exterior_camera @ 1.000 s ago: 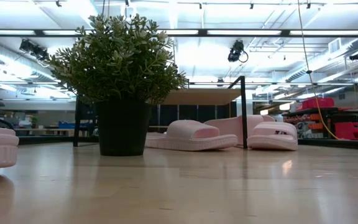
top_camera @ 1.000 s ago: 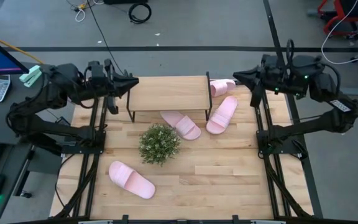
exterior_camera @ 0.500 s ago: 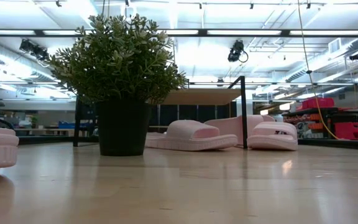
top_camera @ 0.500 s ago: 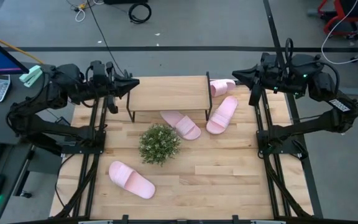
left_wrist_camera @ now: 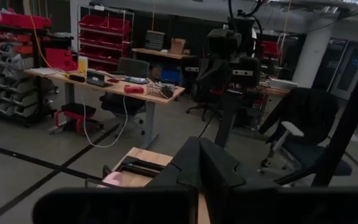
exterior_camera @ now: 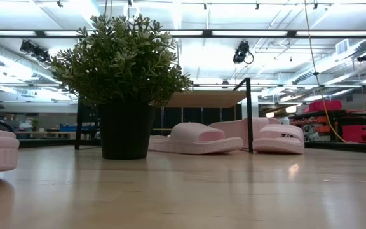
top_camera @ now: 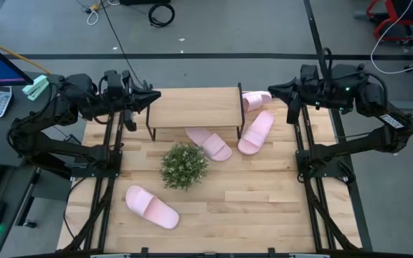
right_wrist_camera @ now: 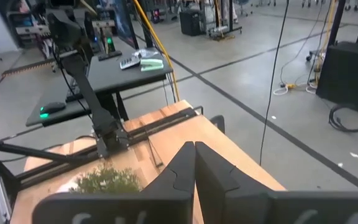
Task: Pick and place slides into the shelf
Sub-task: Put the pink slide on the shelf
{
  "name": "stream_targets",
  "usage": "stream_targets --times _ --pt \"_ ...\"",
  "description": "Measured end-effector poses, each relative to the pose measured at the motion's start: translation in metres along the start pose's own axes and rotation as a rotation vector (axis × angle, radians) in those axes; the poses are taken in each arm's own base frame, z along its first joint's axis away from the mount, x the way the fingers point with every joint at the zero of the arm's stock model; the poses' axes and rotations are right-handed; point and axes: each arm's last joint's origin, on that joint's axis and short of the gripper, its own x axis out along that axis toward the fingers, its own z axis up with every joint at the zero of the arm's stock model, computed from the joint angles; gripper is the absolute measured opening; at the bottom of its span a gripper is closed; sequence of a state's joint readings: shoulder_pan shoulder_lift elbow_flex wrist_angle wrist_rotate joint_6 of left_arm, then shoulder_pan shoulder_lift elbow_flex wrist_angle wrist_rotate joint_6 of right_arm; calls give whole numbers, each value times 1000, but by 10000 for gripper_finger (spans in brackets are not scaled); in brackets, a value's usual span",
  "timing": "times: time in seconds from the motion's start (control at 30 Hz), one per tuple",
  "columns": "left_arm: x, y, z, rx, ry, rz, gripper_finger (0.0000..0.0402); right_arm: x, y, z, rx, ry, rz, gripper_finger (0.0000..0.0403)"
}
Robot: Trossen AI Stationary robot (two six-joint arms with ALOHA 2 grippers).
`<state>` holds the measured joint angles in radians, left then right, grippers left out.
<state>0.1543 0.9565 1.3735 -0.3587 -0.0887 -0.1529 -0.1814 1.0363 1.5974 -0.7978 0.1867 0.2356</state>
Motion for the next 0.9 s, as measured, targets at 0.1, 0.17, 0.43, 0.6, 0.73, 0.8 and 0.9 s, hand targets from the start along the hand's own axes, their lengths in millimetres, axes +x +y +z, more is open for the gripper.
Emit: stream_targets --times 0.1,0.17,0.43,0.6,0.73,0.8,0.9 --pt "2 0 -2 10 16 4 9 0 0 -2 -4 21 -5 17" --pt "4 0 -4 11 32 11 9 0 -1 -4 -8 40 -10 17" --pt "7 5 -8 23 45 163 12 -1 -3 -12 -24 117 -28 15" --pt "6 6 -8 -6 40 197 20 -1 -4 -15 -75 151 -32 15" --pt "6 5 -9 -12 52 166 15 -2 -4 -16 -126 162 -30 12" --pt "6 4 -9 -22 59 122 10 -2 -5 -17 -155 182 -32 12" --pt "6 3 -9 -42 66 80 8 2 -6 -22 -179 232 -47 14"
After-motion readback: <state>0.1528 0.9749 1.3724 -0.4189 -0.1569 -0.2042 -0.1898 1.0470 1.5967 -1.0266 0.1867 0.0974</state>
